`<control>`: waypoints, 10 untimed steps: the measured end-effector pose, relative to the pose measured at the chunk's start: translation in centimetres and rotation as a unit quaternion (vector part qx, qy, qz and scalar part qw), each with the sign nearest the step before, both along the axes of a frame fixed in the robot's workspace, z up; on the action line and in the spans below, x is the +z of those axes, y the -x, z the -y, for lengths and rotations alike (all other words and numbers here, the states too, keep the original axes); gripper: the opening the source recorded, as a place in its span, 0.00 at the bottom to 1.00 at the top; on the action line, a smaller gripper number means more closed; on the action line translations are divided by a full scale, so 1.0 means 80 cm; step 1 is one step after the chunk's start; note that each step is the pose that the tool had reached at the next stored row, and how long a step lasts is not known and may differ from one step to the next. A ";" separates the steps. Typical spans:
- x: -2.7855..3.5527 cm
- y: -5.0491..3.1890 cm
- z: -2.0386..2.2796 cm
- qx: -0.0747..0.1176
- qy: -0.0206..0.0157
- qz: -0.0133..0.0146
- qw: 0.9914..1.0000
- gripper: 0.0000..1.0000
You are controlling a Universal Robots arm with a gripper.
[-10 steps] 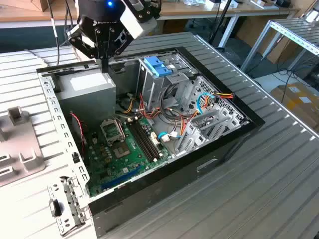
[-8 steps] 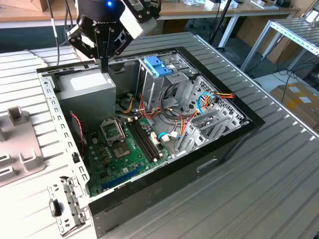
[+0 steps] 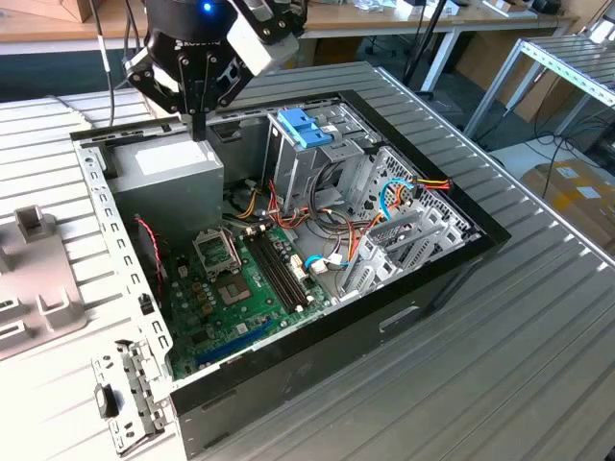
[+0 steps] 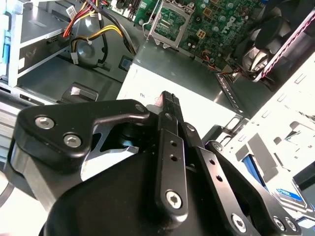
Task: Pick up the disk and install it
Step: 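Reach for the disk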
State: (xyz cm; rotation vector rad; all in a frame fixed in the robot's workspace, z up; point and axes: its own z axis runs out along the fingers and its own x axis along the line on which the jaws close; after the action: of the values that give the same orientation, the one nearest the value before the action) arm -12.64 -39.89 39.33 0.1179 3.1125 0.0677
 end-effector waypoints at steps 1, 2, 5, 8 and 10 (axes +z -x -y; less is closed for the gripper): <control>0.0000 0.000 0.0000 0.000 0.000 0.000 1.000 0.11; 0.0000 0.001 0.0000 0.000 0.000 0.000 1.000 0.11; 0.0000 0.004 0.0000 0.000 0.000 0.000 1.000 0.11; 0.0000 0.005 0.0000 0.000 0.000 0.000 1.000 0.11; 0.0000 0.006 0.0000 0.000 0.000 0.000 1.000 0.11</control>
State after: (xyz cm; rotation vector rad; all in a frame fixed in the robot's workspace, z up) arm -13.12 -39.89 39.33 0.1180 3.1125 0.0676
